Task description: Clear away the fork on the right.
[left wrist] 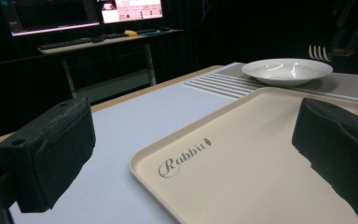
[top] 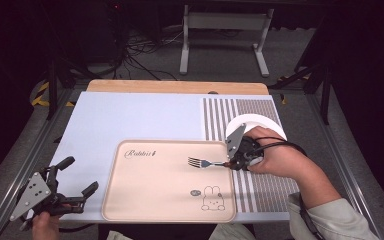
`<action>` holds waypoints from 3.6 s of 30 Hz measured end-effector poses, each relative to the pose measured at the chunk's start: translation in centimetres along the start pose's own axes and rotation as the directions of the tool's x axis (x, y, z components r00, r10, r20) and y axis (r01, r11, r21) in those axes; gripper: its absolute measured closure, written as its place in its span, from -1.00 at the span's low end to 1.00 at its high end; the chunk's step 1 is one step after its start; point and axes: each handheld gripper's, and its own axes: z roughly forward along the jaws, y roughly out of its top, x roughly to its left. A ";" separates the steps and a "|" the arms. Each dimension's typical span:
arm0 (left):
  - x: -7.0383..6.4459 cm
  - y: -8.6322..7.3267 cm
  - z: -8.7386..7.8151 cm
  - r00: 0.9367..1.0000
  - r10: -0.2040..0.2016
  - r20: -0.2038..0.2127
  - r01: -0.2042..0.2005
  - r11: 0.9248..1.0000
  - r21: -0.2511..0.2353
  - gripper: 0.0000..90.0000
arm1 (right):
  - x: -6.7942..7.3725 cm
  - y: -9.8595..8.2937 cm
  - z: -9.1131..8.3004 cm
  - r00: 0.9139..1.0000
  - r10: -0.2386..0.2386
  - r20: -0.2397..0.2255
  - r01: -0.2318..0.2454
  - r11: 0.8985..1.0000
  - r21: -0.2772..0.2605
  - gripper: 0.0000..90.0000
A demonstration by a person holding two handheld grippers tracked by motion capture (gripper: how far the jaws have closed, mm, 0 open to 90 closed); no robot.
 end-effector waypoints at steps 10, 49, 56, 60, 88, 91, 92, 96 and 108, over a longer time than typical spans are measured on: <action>0.0 0.1 0.0 1.000 0.002 0.003 -0.002 1.000 -0.001 -1.00 | 0.1 1.7 0.3 0.983 0.181 -0.013 -0.182 0.982 -0.051 0.73; 0.0 0.1 -0.1 1.000 0.006 -0.002 -0.006 1.000 -0.006 -1.00 | 2.8 3.3 1.8 0.467 0.883 0.052 -0.877 0.470 -0.104 0.73; 0.1 0.1 -0.1 1.000 0.004 -0.001 -0.004 1.000 -0.005 -1.00 | 2.9 3.1 2.2 0.410 0.910 0.057 -0.906 0.413 -0.093 0.74; 0.0 0.1 -0.1 1.000 0.003 -0.001 -0.003 1.000 -0.005 -1.00 | 3.0 3.1 2.6 0.370 0.927 0.065 -0.924 0.374 -0.077 0.73; 0.1 0.0 -0.1 1.000 -0.002 -0.002 0.002 1.000 -0.004 -1.00 | 2.5 2.8 6.7 0.276 0.960 0.051 -0.961 0.275 0.027 0.73; 0.0 0.0 -0.1 1.000 -0.002 -0.002 0.002 1.000 -0.005 -1.00 | 2.4 2.8 7.2 0.278 0.959 0.050 -0.960 0.276 0.042 0.73; 0.0 0.0 -0.1 1.000 -0.002 -0.002 0.002 1.000 -0.004 -1.00 | 2.4 2.7 7.4 0.274 0.961 0.049 -0.961 0.272 0.047 0.73; 0.1 0.0 -0.1 1.000 0.000 -0.002 0.000 1.000 -0.003 -1.00 | 2.3 2.6 7.9 0.258 0.964 0.055 -0.965 0.254 0.068 0.73; 0.1 0.1 -0.1 1.000 -0.001 -0.001 0.001 1.000 -0.004 -1.00 | 2.2 2.6 8.7 0.242 0.968 0.066 -0.966 0.235 0.105 0.73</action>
